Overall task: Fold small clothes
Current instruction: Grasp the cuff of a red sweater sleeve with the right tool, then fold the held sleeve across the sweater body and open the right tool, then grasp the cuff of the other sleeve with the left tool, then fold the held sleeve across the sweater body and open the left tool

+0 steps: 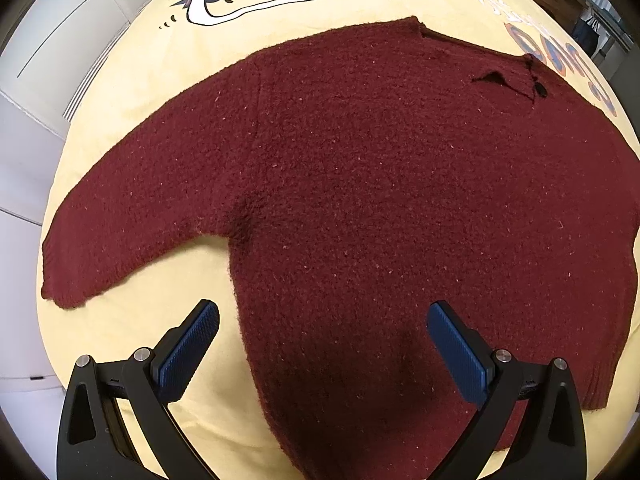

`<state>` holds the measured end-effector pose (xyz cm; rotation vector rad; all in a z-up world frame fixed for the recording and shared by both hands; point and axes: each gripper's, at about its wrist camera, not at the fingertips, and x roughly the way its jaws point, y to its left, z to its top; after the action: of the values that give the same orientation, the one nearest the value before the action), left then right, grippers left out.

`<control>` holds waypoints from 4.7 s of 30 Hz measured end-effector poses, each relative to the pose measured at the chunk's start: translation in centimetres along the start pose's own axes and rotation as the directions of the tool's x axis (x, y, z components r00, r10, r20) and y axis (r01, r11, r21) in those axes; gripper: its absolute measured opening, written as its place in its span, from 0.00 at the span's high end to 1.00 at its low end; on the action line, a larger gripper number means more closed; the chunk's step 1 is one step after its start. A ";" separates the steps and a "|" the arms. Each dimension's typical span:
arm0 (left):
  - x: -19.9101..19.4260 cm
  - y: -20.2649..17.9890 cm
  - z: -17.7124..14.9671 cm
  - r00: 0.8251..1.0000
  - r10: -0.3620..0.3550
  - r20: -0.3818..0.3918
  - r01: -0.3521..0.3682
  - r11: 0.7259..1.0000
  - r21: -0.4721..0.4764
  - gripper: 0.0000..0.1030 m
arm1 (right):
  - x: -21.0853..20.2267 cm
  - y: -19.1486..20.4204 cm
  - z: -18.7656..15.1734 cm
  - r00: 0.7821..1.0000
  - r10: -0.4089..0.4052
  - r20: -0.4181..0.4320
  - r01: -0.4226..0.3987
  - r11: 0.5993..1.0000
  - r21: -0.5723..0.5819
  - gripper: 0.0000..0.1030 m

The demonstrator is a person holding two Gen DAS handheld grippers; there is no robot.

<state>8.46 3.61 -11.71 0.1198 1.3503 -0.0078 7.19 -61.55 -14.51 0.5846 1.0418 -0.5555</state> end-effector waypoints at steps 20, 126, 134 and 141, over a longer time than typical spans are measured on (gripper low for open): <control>-0.6 2.0 1.6 0.995 -0.045 0.091 0.046 0.999 -0.001 0.01 | -14.5 25.4 -5.1 0.911 0.406 0.074 -0.339 0.839 -0.426 0.88; 5.6 -5.5 10.6 0.966 -0.246 0.078 0.238 0.966 0.095 0.87 | -1.0 22.3 -19.1 0.963 0.031 -0.267 -0.168 0.845 -0.508 0.21; 6.2 -5.0 9.9 0.965 -0.253 0.060 0.253 0.967 0.018 0.69 | -0.5 22.7 -19.4 0.962 0.016 -0.273 -0.157 0.851 -0.502 0.21; 5.7 -2.9 10.1 0.976 -0.215 0.024 0.216 0.976 -0.026 0.40 | -0.7 22.3 -19.5 0.962 0.019 -0.272 -0.156 0.856 -0.493 0.21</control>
<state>19.37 0.21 -15.34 -0.0514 1.3362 -0.1723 9.73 -32.17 -17.31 0.2296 1.3426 -0.1013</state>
